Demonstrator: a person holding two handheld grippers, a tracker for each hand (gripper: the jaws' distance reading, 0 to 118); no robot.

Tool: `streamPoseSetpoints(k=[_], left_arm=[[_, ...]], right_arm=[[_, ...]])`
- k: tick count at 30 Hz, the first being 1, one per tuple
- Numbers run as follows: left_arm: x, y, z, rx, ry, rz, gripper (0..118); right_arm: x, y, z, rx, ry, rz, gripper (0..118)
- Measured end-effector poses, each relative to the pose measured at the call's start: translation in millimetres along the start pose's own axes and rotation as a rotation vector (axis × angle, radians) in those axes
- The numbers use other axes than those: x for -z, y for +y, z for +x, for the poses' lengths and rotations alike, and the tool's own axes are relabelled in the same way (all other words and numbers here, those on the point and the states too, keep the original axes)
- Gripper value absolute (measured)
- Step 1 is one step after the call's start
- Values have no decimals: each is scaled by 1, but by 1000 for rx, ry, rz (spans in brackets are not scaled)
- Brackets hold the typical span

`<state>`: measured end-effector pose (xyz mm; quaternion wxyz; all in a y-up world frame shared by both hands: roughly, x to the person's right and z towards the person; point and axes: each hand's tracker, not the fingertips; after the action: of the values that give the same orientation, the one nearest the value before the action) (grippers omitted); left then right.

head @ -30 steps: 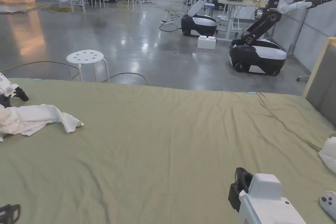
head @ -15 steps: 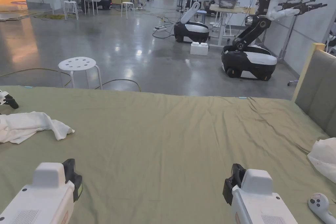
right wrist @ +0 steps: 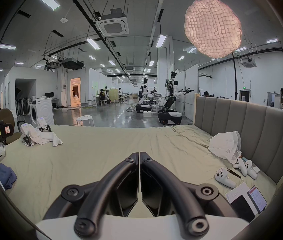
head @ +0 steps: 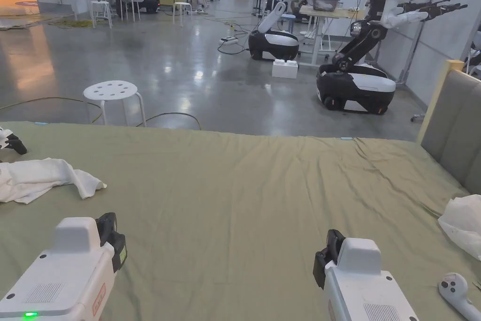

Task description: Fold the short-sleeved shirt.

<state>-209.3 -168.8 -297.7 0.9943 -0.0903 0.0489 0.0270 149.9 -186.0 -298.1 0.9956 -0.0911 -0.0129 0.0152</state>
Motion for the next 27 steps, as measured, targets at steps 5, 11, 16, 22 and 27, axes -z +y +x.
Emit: streamPoseSetpoints(k=[5, 11, 16, 22, 27], left_arm=[[-1, -1, 0, 8, 6, 2, 0], [-1, -4, 1, 20, 7, -13, 5], [-1, -8, -5, 10, 13, -17, 21], [-4, -8, -9, 10, 37, -8, 61], [-4, -6, -12, 18, 72, 19, 93]], right_arm=[[1, -2, -3, 10, 3, -5, 0], [2, -5, -8, 18, 13, -23, 0], [4, -9, -14, -4, 10, -32, 2], [7, -11, -16, -19, -6, -33, 72], [10, -12, -17, -44, -20, -15, 85]])
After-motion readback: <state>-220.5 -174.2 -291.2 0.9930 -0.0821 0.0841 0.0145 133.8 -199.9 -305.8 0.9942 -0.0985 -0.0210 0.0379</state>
